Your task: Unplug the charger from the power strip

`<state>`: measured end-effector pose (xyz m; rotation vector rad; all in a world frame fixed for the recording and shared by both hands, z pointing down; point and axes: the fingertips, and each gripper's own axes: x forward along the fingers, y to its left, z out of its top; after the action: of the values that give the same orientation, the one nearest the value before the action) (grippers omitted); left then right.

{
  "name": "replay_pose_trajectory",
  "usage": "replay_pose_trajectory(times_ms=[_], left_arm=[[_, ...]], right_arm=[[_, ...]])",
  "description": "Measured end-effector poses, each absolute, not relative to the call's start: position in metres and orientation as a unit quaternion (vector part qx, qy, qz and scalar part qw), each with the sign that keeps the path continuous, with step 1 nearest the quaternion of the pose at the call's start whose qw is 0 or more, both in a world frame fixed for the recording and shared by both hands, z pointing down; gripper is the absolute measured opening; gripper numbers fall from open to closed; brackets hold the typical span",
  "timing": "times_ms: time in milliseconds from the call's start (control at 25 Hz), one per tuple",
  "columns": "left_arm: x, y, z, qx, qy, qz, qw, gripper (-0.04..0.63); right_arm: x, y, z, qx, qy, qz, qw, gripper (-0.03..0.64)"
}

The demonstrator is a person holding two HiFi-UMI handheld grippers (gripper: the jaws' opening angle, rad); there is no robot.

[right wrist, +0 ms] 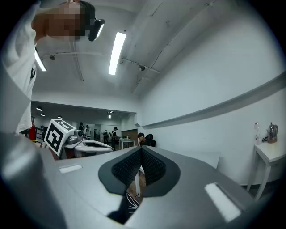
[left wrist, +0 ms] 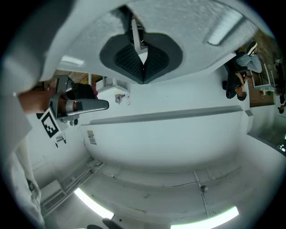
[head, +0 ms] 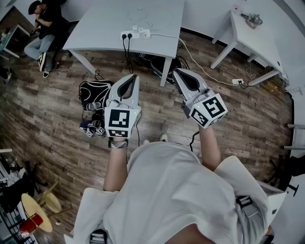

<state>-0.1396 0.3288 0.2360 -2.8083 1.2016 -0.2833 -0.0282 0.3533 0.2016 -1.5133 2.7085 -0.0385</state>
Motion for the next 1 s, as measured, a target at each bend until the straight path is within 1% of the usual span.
replay_pose_trajectory(times_ms=[280, 640, 1000], left_arm=[[-0.124, 0.326, 0.250, -0.912, 0.398, -0.095, 0.017, -0.002], [-0.100, 0.323, 0.249, -0.906, 0.409, -0.103, 0.028, -0.002], [-0.079, 0.332, 0.262, -0.899, 0.424, -0.111, 0.010, -0.002]], right_arm=[[-0.001, 0.348, 0.206, -0.498, 0.867, -0.014, 0.020, 0.000], [0.029, 0.341, 0.211, -0.490, 0.871, -0.025, 0.027, 0.000], [0.051, 0.345, 0.231, -0.483, 0.874, -0.052, 0.019, 0.000]])
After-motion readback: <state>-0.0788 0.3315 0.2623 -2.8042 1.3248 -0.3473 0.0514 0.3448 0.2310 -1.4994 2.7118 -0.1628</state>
